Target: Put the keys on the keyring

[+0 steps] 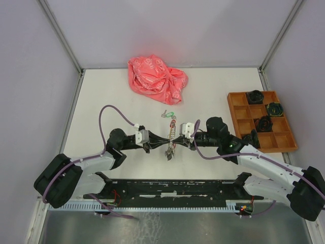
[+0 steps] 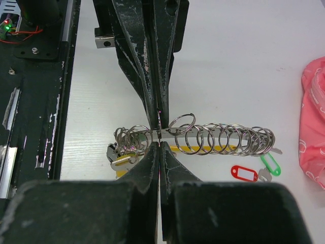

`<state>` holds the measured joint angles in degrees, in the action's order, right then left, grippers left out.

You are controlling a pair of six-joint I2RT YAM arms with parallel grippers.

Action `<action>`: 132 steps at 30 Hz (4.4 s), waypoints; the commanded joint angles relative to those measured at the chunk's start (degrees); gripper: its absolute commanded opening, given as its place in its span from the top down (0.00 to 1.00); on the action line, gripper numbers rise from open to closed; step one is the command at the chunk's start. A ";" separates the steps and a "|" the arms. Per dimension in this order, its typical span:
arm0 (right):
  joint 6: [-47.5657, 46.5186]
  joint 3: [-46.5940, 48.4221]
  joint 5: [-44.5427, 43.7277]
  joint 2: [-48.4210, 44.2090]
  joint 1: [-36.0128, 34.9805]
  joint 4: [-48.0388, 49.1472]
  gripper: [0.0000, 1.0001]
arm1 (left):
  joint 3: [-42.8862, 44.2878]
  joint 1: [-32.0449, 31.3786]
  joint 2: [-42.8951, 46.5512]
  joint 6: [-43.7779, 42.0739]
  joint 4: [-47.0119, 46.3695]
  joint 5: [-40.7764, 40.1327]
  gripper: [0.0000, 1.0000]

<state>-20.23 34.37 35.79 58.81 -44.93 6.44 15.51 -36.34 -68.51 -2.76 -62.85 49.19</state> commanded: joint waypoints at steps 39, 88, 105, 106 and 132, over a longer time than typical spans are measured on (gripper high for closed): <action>4.86 -0.36 4.11 -0.15 -0.51 18.20 0.99 | 1.94 -0.01 -3.41 4.13 -5.39 1.92 0.97; 3.60 -0.70 5.30 1.40 3.88 8.42 0.99 | 0.83 0.28 -3.45 5.02 -8.09 0.74 0.97; 5.69 2.11 7.36 0.56 4.04 8.42 0.99 | 2.62 0.17 -3.16 2.48 -1.63 1.74 0.97; 5.57 2.36 7.47 0.59 4.06 7.93 0.99 | 2.63 0.21 -3.06 2.30 -1.16 1.60 0.97; -2.64 2.54 1.85 1.67 3.90 -3.21 0.99 | 1.05 0.19 -2.42 13.20 -9.20 -7.04 0.97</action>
<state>-22.52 36.56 38.96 60.60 -40.97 0.82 16.47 -36.18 -70.76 5.50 -63.16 43.38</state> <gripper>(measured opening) 0.012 0.043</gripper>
